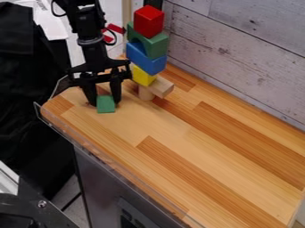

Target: Put the green triangle on top of the red cube.

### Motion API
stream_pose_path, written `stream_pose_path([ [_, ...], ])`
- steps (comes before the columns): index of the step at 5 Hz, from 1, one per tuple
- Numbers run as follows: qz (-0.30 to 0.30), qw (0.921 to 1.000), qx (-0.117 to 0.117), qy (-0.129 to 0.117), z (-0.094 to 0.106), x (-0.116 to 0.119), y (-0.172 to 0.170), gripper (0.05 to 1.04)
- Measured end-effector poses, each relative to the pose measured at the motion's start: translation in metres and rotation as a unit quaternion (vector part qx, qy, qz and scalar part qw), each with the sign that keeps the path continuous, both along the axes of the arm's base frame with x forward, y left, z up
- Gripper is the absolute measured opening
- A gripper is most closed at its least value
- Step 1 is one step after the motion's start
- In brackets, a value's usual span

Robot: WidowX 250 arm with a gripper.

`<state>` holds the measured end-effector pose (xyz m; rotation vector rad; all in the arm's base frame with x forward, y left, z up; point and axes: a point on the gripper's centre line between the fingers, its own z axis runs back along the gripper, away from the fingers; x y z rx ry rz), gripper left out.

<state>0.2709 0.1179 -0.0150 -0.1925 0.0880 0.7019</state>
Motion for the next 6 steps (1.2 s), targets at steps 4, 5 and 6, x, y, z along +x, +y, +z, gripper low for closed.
stream_pose_path([
  [4, -0.039, 0.998, 0.045, 0.022, 0.086, -0.048, -0.02, 0.555],
  [5, -0.064, 0.9957, 0.066, 0.011, 0.124, -0.044, -0.03, 0.555],
  [6, -0.102, 0.9916, 0.078, -0.017, 0.166, -0.024, -0.042, 0.555],
])
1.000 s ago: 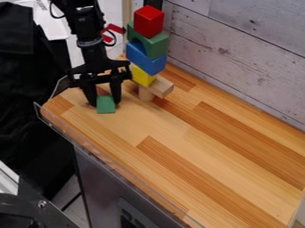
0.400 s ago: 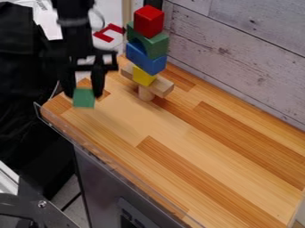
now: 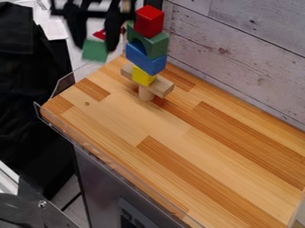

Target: Put the green triangle on top of the red cube.

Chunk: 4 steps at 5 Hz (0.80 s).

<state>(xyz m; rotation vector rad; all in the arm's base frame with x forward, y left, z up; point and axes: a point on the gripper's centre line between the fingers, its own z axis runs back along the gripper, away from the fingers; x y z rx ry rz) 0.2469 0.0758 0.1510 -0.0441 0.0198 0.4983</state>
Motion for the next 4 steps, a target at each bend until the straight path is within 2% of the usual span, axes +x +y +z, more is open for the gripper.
stream_pose_path([
  [1, -0.035, 0.9991, -0.001, -0.024, 0.037, 0.019, -0.013, 0.555],
  [2, -0.051, 0.9984, -0.013, -0.019, 0.05, 0.03, -0.017, 0.555],
  [3, -0.055, 0.9979, -0.029, -0.017, 0.058, 0.03, -0.017, 0.555],
  [4, -0.057, 0.9974, -0.044, -0.004, 0.049, 0.035, -0.01, 0.555],
])
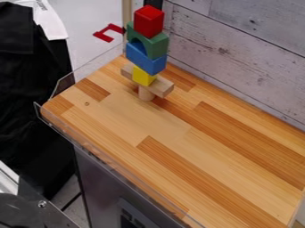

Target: Put the green triangle on top of the red cube.

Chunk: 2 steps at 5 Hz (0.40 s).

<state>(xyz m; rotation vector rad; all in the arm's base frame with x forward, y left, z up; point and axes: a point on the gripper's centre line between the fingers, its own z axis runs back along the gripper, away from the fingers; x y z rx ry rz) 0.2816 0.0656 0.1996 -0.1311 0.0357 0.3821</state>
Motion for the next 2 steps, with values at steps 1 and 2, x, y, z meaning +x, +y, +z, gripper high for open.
stream_pose_path([
  [1, -0.013, 0.9996, -0.017, 0.02, -0.022, 0.013, 0.006, 0.555],
  [2, -0.03, 0.9989, -0.015, 0.034, -0.034, 0.024, 0.006, 0.555],
])
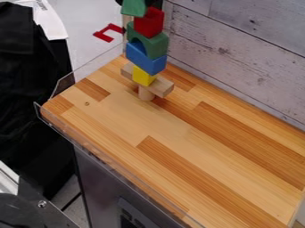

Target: Put the green triangle on top of the red cube.

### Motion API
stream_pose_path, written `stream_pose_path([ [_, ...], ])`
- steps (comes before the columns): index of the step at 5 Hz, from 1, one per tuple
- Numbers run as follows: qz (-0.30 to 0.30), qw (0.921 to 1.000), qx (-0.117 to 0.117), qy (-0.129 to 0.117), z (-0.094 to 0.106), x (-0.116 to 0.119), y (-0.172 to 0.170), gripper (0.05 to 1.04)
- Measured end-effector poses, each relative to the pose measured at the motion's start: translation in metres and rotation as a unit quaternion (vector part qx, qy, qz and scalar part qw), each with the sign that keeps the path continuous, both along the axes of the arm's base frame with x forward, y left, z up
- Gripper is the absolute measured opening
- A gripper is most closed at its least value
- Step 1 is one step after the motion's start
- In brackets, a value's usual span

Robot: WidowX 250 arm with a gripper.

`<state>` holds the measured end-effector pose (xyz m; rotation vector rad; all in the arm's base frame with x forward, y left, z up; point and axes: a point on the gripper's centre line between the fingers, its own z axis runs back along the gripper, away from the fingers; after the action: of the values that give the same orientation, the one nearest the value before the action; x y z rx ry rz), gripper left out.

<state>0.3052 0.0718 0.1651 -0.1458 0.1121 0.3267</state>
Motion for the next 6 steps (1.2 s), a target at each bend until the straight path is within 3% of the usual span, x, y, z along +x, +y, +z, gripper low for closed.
stream_pose_path([
  [4, -0.003, 1.0, -0.001, -0.009, -0.003, 0.006, -0.001, 0.555],
  [6, -0.01, 0.9999, 0.007, 0.0, 0.002, 0.014, -0.008, 0.555],
])
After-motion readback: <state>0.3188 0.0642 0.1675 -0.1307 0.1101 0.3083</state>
